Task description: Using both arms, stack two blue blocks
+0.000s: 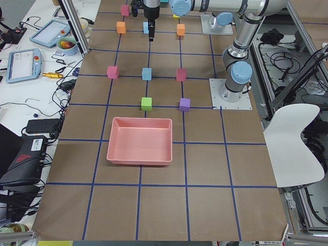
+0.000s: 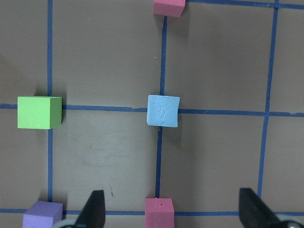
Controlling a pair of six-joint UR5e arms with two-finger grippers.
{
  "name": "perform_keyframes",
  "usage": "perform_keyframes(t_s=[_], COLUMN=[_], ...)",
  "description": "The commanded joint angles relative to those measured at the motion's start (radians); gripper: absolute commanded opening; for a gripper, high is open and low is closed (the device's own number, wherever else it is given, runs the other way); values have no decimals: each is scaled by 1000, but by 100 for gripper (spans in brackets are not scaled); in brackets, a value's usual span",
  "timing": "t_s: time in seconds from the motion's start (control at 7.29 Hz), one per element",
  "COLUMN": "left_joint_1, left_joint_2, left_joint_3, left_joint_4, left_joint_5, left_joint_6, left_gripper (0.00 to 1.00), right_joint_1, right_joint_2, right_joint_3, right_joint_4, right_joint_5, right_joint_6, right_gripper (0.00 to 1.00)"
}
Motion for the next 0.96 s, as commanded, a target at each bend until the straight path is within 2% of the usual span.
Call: perform_keyframes(t_s=[0.0, 0.14, 0.41, 0.55, 0.82], left_joint_1=[0, 0, 0, 0, 0], left_joint_2=[0, 0, 0, 0, 0], left_joint_3=[0, 0, 0, -1, -1], left_joint_4=[2, 3, 2, 2, 3], left_joint_5=[0, -2, -3, -5, -6], left_joint_6=[8, 3, -3, -3, -3], left_gripper=[100, 100, 100, 100, 100], right_joint_1=[2, 2, 3, 3, 3], right_joint_2=[82, 141, 211, 248, 267], right_joint_3=[36, 37, 41, 43, 78], right_joint_4=[-125, -201, -240, -300, -311], right_joint_5=[-4, -2, 1, -5, -8], right_joint_6=[-12, -12, -15, -39, -76], right_gripper=[100, 100, 100, 100, 100])
